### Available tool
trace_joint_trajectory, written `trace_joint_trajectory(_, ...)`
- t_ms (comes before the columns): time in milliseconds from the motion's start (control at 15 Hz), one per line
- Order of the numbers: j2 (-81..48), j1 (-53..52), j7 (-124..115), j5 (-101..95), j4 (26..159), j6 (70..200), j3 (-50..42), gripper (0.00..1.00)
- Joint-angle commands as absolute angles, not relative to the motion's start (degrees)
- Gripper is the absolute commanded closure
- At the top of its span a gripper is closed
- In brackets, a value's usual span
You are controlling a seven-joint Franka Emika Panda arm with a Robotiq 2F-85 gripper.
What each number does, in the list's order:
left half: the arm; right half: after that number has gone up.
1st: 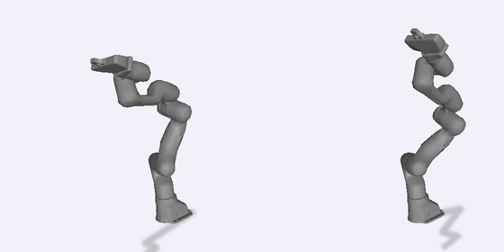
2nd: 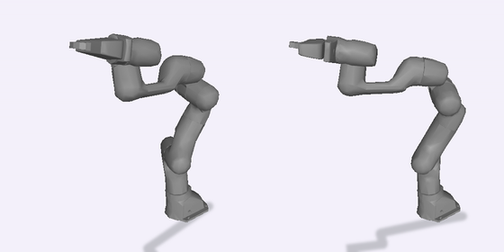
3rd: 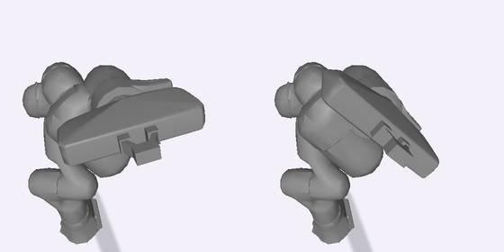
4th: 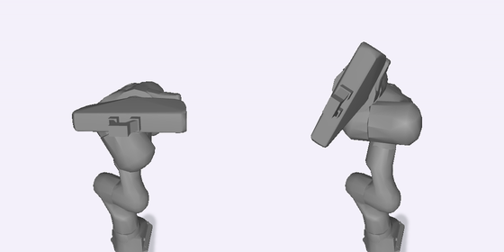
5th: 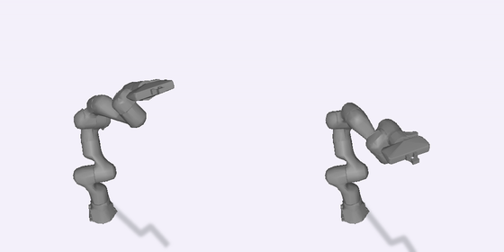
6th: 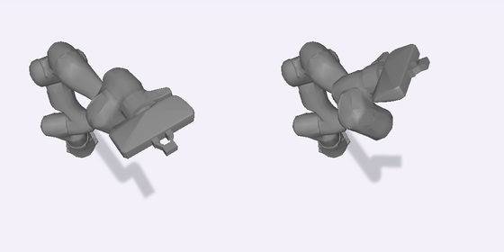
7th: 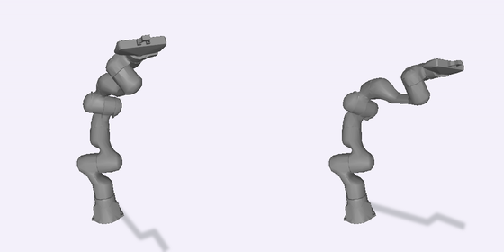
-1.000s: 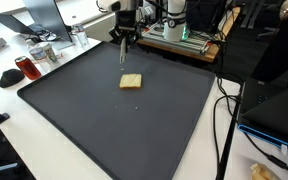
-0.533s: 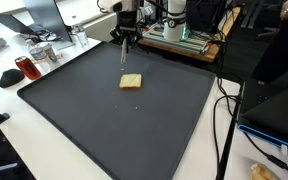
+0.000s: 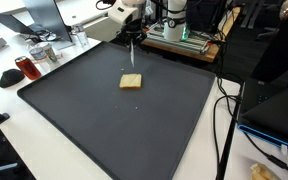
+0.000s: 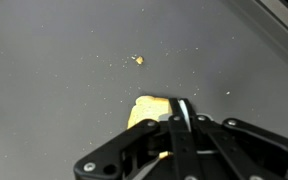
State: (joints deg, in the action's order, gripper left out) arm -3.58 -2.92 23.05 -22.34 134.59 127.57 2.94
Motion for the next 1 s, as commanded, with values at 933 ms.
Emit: trace_joint_trajectory(933,-22.40,-4.90,24.59,-33.90,122.86,120.51,3.47,0.99)
